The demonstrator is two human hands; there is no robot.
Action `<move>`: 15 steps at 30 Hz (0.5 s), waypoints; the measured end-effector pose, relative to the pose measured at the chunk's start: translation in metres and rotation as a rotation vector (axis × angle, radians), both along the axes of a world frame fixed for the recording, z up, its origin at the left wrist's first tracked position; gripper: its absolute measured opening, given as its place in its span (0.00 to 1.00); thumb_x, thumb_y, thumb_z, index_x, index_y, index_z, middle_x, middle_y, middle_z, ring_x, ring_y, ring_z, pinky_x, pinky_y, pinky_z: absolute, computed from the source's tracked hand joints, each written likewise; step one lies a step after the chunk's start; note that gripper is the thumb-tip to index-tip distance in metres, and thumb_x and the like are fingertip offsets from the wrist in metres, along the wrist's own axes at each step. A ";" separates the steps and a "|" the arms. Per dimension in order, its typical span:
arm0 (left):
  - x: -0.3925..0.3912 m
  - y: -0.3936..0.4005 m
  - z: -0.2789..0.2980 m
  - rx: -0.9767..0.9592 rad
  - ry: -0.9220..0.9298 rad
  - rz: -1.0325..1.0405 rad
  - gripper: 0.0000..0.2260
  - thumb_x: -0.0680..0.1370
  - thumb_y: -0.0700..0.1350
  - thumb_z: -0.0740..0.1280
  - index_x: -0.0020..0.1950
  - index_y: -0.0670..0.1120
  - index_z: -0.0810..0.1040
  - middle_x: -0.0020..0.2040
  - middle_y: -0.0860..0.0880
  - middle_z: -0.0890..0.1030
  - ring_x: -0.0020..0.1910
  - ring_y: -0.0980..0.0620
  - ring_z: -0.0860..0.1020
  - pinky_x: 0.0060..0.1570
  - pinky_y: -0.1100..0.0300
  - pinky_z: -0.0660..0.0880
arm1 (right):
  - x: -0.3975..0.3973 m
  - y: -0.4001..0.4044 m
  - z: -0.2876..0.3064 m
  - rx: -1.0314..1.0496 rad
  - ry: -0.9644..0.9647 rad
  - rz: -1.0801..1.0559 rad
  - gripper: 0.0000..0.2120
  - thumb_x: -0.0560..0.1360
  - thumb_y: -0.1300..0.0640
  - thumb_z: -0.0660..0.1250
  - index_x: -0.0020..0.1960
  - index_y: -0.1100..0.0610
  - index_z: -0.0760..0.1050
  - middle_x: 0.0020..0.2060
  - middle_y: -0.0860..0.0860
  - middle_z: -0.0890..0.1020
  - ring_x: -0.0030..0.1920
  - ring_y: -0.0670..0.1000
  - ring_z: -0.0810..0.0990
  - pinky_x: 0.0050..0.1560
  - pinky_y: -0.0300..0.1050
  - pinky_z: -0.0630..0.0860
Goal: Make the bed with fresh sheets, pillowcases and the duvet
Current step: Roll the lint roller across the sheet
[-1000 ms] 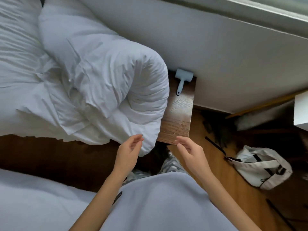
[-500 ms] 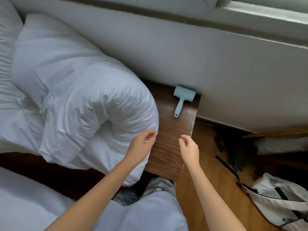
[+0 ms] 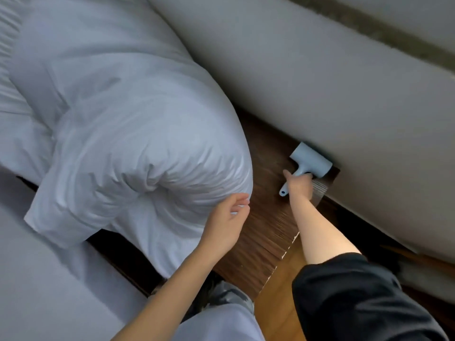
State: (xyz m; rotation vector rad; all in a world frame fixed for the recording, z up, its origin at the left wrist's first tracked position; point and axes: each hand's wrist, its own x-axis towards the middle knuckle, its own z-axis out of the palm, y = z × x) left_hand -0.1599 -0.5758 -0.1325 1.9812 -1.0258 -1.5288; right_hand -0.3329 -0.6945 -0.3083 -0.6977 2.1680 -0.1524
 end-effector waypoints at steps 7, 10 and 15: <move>0.008 0.016 -0.006 0.010 0.016 0.069 0.11 0.80 0.44 0.62 0.58 0.59 0.74 0.55 0.59 0.80 0.54 0.65 0.76 0.53 0.73 0.71 | 0.009 0.000 -0.016 -0.092 -0.028 -0.160 0.19 0.79 0.56 0.61 0.67 0.62 0.64 0.58 0.60 0.77 0.56 0.60 0.78 0.54 0.52 0.75; 0.018 0.032 -0.001 0.007 0.019 0.112 0.11 0.80 0.43 0.63 0.58 0.59 0.75 0.54 0.59 0.80 0.53 0.66 0.76 0.52 0.75 0.70 | 0.001 0.019 -0.002 -0.154 -0.087 -0.172 0.12 0.77 0.54 0.61 0.58 0.58 0.68 0.51 0.60 0.80 0.48 0.59 0.81 0.51 0.55 0.79; 0.036 0.076 0.005 0.022 0.042 0.183 0.12 0.80 0.43 0.62 0.54 0.62 0.75 0.53 0.60 0.80 0.54 0.65 0.76 0.55 0.70 0.70 | -0.006 0.093 0.059 -0.290 -0.027 0.044 0.12 0.77 0.54 0.64 0.57 0.59 0.68 0.47 0.59 0.78 0.46 0.58 0.80 0.48 0.53 0.79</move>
